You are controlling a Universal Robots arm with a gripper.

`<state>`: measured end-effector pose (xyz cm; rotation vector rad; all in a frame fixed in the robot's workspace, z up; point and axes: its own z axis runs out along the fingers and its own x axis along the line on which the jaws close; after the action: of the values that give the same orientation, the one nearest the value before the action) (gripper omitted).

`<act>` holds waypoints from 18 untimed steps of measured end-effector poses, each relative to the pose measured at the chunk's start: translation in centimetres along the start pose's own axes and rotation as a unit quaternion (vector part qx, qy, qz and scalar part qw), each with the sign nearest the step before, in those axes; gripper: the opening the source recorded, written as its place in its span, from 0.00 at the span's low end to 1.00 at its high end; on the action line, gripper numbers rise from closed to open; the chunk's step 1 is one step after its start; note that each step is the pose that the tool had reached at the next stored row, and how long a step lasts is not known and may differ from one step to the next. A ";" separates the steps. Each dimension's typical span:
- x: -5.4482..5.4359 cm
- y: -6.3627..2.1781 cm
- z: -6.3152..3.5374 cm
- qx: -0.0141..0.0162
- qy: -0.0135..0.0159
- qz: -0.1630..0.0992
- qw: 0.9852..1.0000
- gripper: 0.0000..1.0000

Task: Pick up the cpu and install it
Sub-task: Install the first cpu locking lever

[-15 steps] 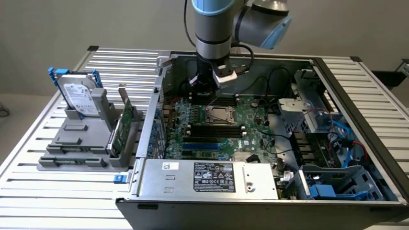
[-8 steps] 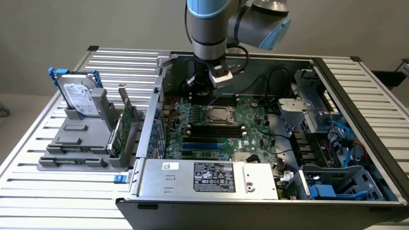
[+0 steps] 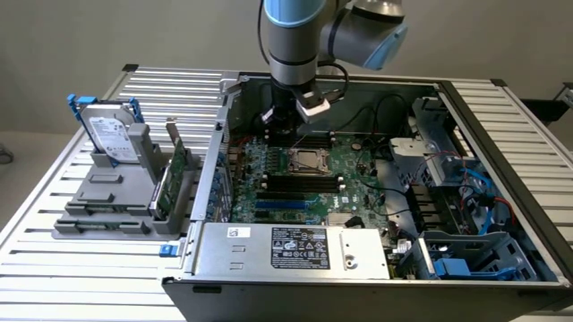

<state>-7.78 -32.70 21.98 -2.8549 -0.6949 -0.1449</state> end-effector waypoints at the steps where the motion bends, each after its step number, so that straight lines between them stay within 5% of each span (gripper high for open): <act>1: 0.0 0.02 0.01 0.000 0.001 -0.003 1.000 0.11; 6: -0.1 0.19 0.00 -0.009 0.013 -0.016 1.000 0.11; 13: -0.2 0.29 0.27 -0.015 0.016 -0.034 0.999 0.11; 18: -0.2 0.39 0.81 -0.019 0.022 -0.038 0.999 0.11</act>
<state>-7.78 -32.97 21.09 -2.8520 -0.8008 -0.2340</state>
